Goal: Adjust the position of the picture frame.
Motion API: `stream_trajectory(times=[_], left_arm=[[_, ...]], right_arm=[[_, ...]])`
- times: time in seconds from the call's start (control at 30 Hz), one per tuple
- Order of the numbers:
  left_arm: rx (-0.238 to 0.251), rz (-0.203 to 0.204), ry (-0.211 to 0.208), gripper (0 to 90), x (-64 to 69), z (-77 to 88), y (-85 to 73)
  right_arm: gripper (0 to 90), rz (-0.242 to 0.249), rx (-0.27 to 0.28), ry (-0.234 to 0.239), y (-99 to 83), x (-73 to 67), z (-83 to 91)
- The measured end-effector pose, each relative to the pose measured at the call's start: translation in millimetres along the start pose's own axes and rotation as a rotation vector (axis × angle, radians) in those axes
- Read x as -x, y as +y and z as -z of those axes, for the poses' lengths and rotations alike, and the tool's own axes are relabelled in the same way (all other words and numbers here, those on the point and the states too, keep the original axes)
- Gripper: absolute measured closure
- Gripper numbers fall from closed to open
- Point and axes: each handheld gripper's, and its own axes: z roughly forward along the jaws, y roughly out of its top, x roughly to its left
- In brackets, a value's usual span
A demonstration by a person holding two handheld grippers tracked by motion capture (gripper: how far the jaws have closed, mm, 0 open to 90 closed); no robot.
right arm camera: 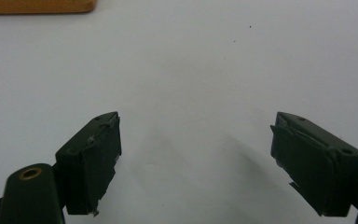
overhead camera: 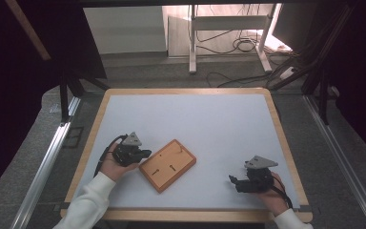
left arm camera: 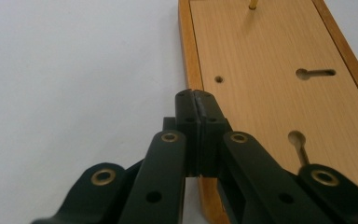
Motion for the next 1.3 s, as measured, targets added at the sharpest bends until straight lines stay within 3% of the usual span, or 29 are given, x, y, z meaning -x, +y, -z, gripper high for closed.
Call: stream_trajectory(times=[0.37,0.67,0.97,1.3], left_arm=[[-0.058,0.006,-0.014,90.0,-3.3,-5.8,-7.9],[-0.087,0.028,-0.034,90.0,-6.2,0.8,-26.0],[-0.090,0.031,-0.031,90.0,-3.1,2.3,-27.4],[-0.081,0.019,-0.074,90.0,7.8,5.1,-29.8]], right_arm=[[15.8,-0.002,-0.002,-0.002,-0.5,1.3,0.7],[15.9,-0.001,-0.007,-0.004,-0.5,1.7,0.1],[15.8,0.001,-0.009,-0.006,-0.1,1.1,0.1],[15.8,0.003,-0.012,-0.005,-0.2,1.5,-0.3]])
